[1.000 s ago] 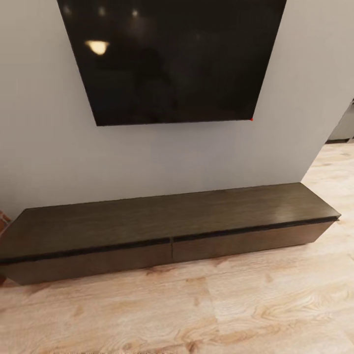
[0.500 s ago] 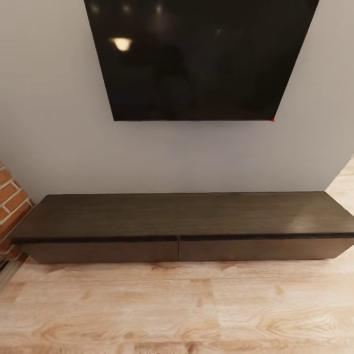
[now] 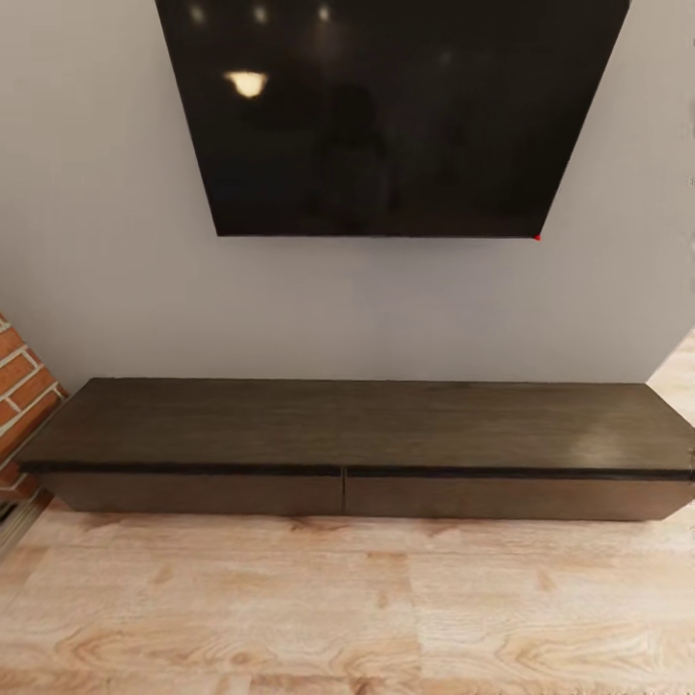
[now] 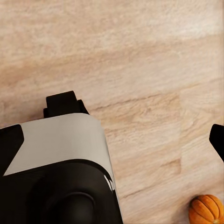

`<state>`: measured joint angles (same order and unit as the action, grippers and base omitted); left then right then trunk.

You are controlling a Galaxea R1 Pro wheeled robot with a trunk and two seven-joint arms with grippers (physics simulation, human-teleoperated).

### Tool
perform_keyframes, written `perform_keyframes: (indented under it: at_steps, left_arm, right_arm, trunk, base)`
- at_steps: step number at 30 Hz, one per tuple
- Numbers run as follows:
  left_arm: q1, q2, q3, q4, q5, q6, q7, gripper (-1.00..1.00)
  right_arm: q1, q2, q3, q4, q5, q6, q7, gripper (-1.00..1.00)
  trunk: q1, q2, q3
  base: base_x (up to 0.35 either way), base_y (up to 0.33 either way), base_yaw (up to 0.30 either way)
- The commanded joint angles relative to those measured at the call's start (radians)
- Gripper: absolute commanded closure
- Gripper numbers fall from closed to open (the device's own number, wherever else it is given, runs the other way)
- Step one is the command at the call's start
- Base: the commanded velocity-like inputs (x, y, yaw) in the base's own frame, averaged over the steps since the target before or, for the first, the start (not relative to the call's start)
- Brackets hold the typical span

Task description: Place each of the two pumpkins and all three candles from the living room inside a cabinet in the living room (use any cabinet), then make sure every cabinet is closed, and position the cauldron so it is next to a table in the living room.

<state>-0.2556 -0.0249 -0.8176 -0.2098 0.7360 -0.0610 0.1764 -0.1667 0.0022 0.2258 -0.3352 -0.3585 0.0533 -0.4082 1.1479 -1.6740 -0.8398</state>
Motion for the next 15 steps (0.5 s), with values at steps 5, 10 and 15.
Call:
perform_keyframes:
  at_steps: [5, 10, 15]
  left_arm:
    - [-0.001, 0.0, -0.006, 0.0, 0.007, -0.05, 0.007, -1.0]
    - [-0.001, 0.0, -0.001, 0.0, 0.007, -0.065, 0.009, -1.0]
    - [-0.001, 0.001, -0.002, -0.001, 0.008, -0.073, 0.009, -1.0]
  right_arm:
    - [0.0, -0.001, 0.009, -0.003, -0.006, -0.014, -0.007, -1.0]
    - [0.0, -0.001, 0.01, 0.0, -0.006, -0.039, -0.006, -1.0]
    - [0.0, 0.0, 0.009, -0.001, -0.005, -0.046, -0.007, -1.0]
  trunk:
    - [0.0, 0.0, -0.001]
    - [0.0, 0.0, -0.001]
    - [0.0, 0.0, -0.001]
  base:
    - [0.014, 0.031, -0.053]
    - [0.021, 0.129, -0.123]
    - [0.007, 0.035, -0.142]
